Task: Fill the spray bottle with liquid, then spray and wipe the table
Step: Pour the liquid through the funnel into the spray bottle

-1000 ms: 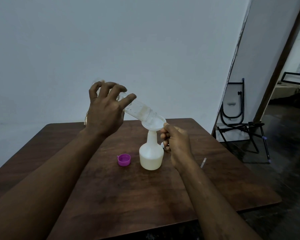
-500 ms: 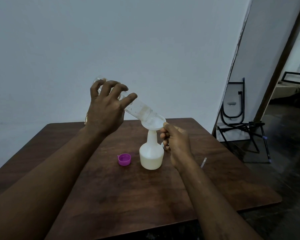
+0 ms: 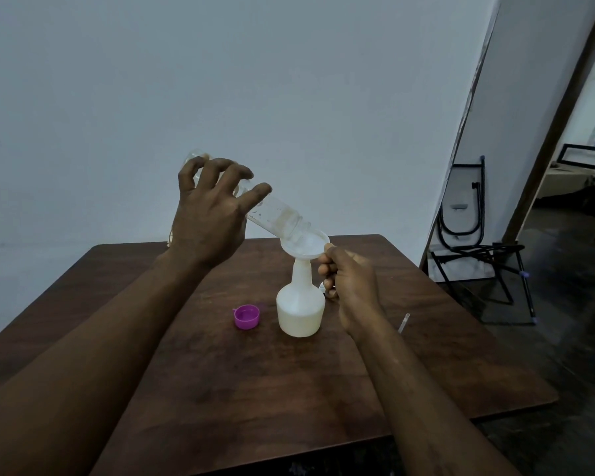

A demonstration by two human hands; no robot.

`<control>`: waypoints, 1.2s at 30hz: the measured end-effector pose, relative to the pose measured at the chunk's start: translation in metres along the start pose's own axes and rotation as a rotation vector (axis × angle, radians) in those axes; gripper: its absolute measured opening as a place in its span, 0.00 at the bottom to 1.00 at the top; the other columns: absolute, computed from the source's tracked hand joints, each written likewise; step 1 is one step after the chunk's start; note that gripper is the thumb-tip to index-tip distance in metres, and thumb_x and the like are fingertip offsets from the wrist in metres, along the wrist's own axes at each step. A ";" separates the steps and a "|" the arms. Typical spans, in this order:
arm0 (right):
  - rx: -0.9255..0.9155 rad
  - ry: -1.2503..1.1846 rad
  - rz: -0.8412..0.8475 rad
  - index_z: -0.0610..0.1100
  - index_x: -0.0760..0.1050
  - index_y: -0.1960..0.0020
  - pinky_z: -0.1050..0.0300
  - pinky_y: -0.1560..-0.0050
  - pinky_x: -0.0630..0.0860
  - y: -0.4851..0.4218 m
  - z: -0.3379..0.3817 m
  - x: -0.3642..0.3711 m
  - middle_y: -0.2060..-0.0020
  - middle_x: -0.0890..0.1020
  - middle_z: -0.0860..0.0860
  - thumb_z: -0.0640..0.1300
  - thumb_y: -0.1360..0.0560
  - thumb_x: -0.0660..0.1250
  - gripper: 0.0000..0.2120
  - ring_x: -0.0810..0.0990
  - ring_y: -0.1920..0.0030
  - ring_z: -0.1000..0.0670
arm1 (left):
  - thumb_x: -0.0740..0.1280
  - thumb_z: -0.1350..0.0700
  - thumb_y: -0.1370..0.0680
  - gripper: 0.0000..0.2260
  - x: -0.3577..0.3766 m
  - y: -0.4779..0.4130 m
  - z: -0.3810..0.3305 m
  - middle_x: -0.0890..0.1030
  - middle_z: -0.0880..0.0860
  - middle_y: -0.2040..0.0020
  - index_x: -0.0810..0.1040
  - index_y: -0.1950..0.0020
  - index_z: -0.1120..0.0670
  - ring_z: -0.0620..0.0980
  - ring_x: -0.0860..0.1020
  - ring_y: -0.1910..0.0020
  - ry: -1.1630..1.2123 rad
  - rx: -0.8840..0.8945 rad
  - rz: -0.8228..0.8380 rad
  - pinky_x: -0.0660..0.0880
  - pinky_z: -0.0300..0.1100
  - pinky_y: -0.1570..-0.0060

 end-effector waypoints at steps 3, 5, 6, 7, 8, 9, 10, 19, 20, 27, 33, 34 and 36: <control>0.003 -0.002 0.000 0.45 0.80 0.67 0.60 0.75 0.63 0.000 0.000 0.001 0.72 0.78 0.50 0.44 0.20 0.67 0.16 0.69 0.76 0.54 | 0.68 0.64 0.27 0.22 -0.002 -0.001 0.000 0.79 0.52 0.37 0.80 0.36 0.46 0.58 0.74 0.34 0.007 -0.007 -0.003 0.60 0.62 0.28; 0.001 -0.004 -0.004 0.45 0.80 0.67 0.60 0.76 0.63 0.000 -0.001 0.001 0.72 0.78 0.50 0.44 0.20 0.67 0.16 0.69 0.76 0.54 | 0.68 0.64 0.27 0.22 -0.002 -0.001 -0.002 0.79 0.52 0.37 0.81 0.36 0.46 0.58 0.73 0.34 0.009 0.001 0.001 0.60 0.62 0.28; 0.001 -0.001 -0.004 0.45 0.80 0.67 0.60 0.76 0.63 0.000 -0.001 0.001 0.72 0.78 0.50 0.44 0.20 0.67 0.16 0.69 0.76 0.54 | 0.68 0.64 0.27 0.22 -0.002 -0.001 -0.002 0.79 0.52 0.37 0.81 0.36 0.46 0.58 0.73 0.34 0.010 0.004 0.001 0.60 0.61 0.28; 0.001 0.002 -0.003 0.45 0.80 0.66 0.60 0.76 0.63 0.000 -0.001 0.001 0.72 0.78 0.50 0.44 0.20 0.67 0.16 0.69 0.76 0.53 | 0.68 0.64 0.27 0.22 -0.002 -0.001 -0.002 0.79 0.52 0.37 0.81 0.36 0.46 0.58 0.74 0.34 0.010 0.000 -0.004 0.60 0.61 0.28; 0.001 0.003 -0.001 0.44 0.80 0.66 0.60 0.75 0.64 0.000 -0.001 0.001 0.72 0.78 0.50 0.45 0.20 0.67 0.15 0.69 0.76 0.53 | 0.68 0.64 0.26 0.22 -0.003 -0.001 -0.002 0.80 0.52 0.37 0.81 0.36 0.46 0.58 0.74 0.34 0.010 -0.010 -0.011 0.60 0.61 0.29; 0.000 0.001 0.000 0.44 0.80 0.65 0.60 0.75 0.64 0.000 -0.001 0.001 0.72 0.78 0.50 0.45 0.20 0.67 0.15 0.69 0.76 0.53 | 0.68 0.64 0.26 0.22 -0.003 -0.001 -0.001 0.80 0.52 0.37 0.81 0.36 0.46 0.58 0.74 0.34 0.009 -0.019 -0.018 0.61 0.61 0.29; 0.000 -0.001 0.000 0.44 0.80 0.65 0.60 0.75 0.64 0.000 -0.001 0.001 0.72 0.78 0.50 0.45 0.20 0.67 0.15 0.69 0.76 0.53 | 0.67 0.64 0.26 0.21 -0.004 0.000 -0.001 0.80 0.52 0.38 0.82 0.37 0.46 0.58 0.74 0.34 0.009 -0.022 -0.023 0.61 0.61 0.29; 0.006 -0.001 -0.003 0.43 0.80 0.64 0.60 0.75 0.64 -0.001 -0.003 0.000 0.72 0.78 0.50 0.45 0.20 0.68 0.15 0.69 0.77 0.54 | 0.68 0.64 0.25 0.21 -0.006 0.002 -0.004 0.80 0.52 0.38 0.82 0.36 0.47 0.59 0.75 0.34 0.019 -0.019 -0.004 0.61 0.61 0.29; 0.008 -0.002 -0.004 0.43 0.80 0.64 0.60 0.75 0.64 -0.001 -0.003 0.000 0.72 0.78 0.50 0.45 0.20 0.68 0.14 0.69 0.76 0.54 | 0.68 0.64 0.25 0.20 -0.006 0.002 -0.004 0.80 0.52 0.38 0.82 0.36 0.47 0.59 0.75 0.34 0.020 -0.022 0.000 0.61 0.61 0.29; 0.012 -0.002 -0.005 0.43 0.80 0.64 0.60 0.76 0.64 -0.002 -0.003 0.000 0.72 0.78 0.50 0.46 0.20 0.68 0.15 0.69 0.76 0.54 | 0.69 0.64 0.26 0.21 -0.008 0.004 -0.006 0.80 0.53 0.37 0.82 0.36 0.47 0.60 0.75 0.34 0.034 -0.032 0.030 0.61 0.62 0.29; 0.011 0.000 -0.011 0.44 0.80 0.65 0.60 0.76 0.64 -0.002 -0.004 0.000 0.72 0.79 0.50 0.46 0.20 0.68 0.15 0.70 0.77 0.54 | 0.68 0.64 0.26 0.21 -0.009 0.005 -0.007 0.80 0.53 0.37 0.82 0.36 0.47 0.59 0.75 0.34 0.033 -0.030 0.037 0.61 0.62 0.29; 0.009 -0.001 -0.011 0.44 0.80 0.65 0.60 0.76 0.64 -0.002 -0.004 0.000 0.72 0.79 0.50 0.46 0.20 0.68 0.15 0.70 0.76 0.54 | 0.68 0.64 0.26 0.21 -0.009 0.005 -0.007 0.80 0.53 0.37 0.82 0.36 0.47 0.59 0.75 0.34 0.036 -0.031 0.038 0.61 0.62 0.28; 0.008 -0.006 -0.009 0.44 0.80 0.65 0.60 0.76 0.64 -0.002 -0.003 0.001 0.72 0.79 0.50 0.45 0.20 0.68 0.15 0.69 0.76 0.53 | 0.68 0.64 0.26 0.21 -0.010 0.005 -0.007 0.80 0.53 0.37 0.82 0.36 0.47 0.59 0.75 0.34 0.036 -0.034 0.040 0.61 0.62 0.28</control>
Point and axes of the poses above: each hand's wrist, its own y-axis away from the middle knuckle, its own x-axis out of the palm, z = x × y, the point moved 4 cm from there along -y, towards the middle knuckle
